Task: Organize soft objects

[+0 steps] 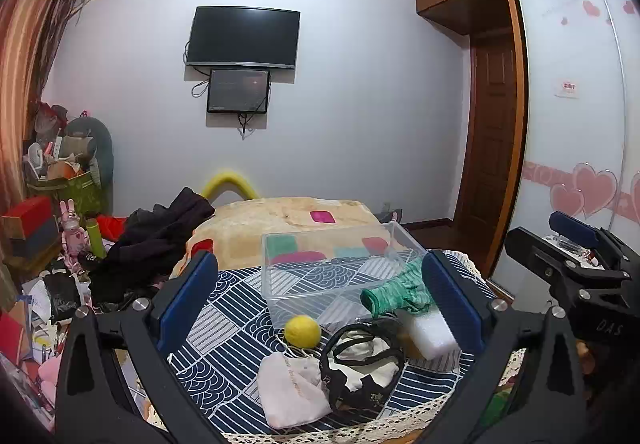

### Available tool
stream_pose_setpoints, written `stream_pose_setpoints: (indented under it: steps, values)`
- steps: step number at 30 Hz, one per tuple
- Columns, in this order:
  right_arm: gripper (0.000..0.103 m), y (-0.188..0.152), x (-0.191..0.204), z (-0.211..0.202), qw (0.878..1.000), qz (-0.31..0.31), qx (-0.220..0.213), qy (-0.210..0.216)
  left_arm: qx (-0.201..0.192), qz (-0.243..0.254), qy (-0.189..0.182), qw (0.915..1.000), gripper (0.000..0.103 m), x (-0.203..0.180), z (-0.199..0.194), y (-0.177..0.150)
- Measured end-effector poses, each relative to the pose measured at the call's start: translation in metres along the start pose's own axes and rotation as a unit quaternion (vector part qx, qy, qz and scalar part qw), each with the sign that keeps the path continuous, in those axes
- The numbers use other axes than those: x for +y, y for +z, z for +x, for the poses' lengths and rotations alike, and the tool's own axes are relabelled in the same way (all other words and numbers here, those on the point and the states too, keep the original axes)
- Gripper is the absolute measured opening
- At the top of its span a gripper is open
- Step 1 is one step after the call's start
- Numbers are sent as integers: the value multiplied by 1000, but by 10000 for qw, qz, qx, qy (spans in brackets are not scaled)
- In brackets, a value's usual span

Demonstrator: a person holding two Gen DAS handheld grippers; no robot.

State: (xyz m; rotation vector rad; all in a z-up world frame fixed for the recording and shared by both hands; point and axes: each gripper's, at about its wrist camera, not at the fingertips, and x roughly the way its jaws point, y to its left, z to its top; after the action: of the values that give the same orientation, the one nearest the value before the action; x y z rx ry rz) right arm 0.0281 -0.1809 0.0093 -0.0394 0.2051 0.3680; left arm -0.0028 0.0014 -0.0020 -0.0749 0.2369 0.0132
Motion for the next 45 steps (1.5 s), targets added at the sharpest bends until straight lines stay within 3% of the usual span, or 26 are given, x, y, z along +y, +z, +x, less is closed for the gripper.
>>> stream_pose_setpoints:
  steps: [45]
  values:
    - [103, 6, 0, -9, 9999, 72, -70, 22, 32, 0, -88, 10000, 103, -6, -3, 5]
